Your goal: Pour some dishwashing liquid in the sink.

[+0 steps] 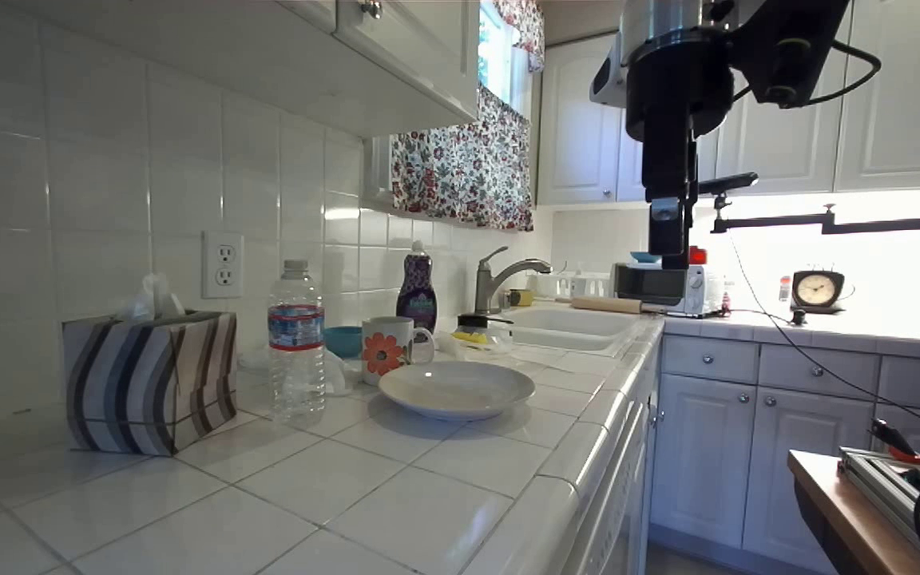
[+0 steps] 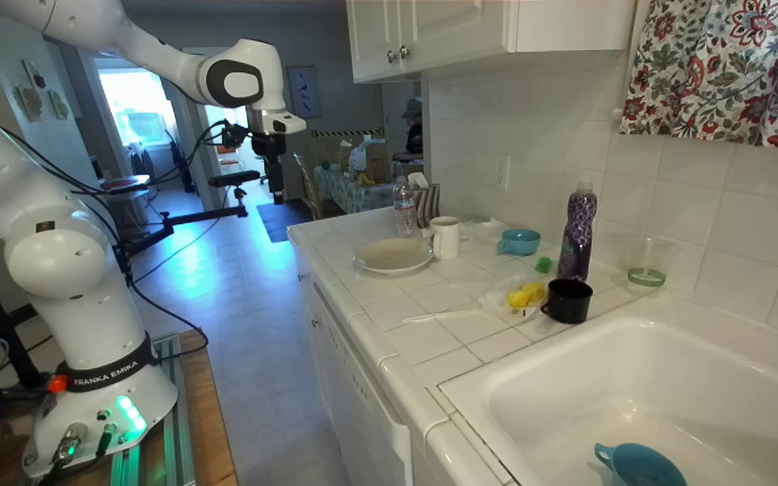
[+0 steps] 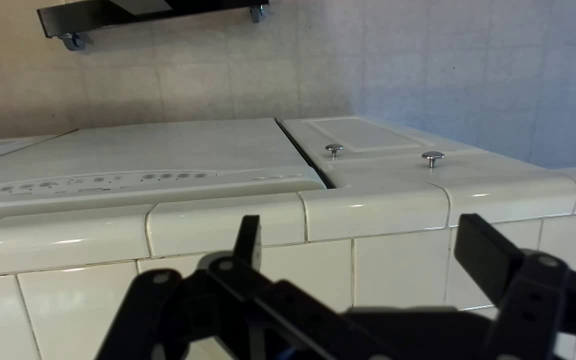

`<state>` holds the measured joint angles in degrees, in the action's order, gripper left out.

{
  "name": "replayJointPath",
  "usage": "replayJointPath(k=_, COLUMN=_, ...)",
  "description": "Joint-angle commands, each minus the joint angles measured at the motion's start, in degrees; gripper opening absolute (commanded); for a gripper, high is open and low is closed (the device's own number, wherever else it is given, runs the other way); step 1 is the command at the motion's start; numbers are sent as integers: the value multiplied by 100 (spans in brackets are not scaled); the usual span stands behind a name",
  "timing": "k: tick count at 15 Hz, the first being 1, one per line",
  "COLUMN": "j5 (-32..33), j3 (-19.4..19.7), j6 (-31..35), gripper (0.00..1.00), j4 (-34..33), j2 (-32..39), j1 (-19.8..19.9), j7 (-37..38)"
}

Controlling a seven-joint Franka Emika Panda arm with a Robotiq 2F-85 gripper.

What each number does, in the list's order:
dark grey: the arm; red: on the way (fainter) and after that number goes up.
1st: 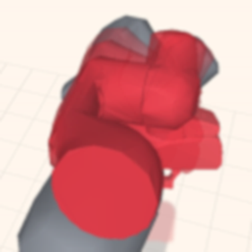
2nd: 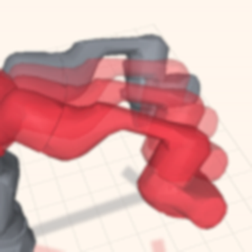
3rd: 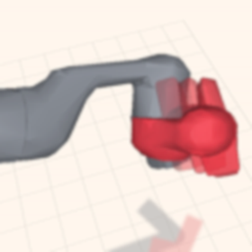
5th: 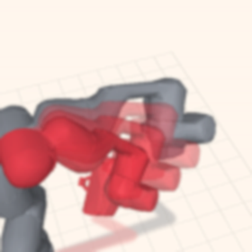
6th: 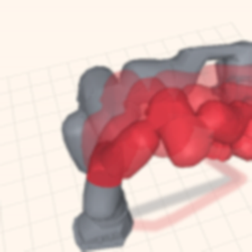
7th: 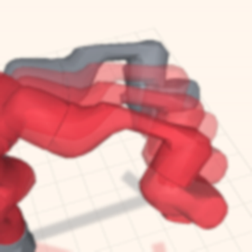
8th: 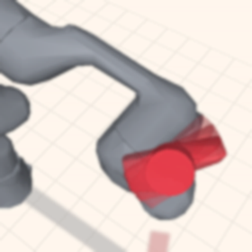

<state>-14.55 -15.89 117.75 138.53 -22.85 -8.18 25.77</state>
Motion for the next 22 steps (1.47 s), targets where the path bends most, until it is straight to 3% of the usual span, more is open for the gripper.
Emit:
replayJointPath(k=1, j5=21, j3=42, j6=-7, gripper=100, j4=-7, j2=5, j1=-43, j7=15)
replayJointPath(k=11, j5=167, j3=197, j6=61, gripper=100, j4=137, j2=-176, j1=117, j7=-82)
replayJointPath(k=13, j5=21, j3=42, j6=-7, gripper=100, j4=-7, j2=5, j1=-43, j7=15)
replayJointPath(k=22, j5=30, j3=53, j6=-8, gripper=100, j4=-4, j2=5, j1=-54, j7=7)
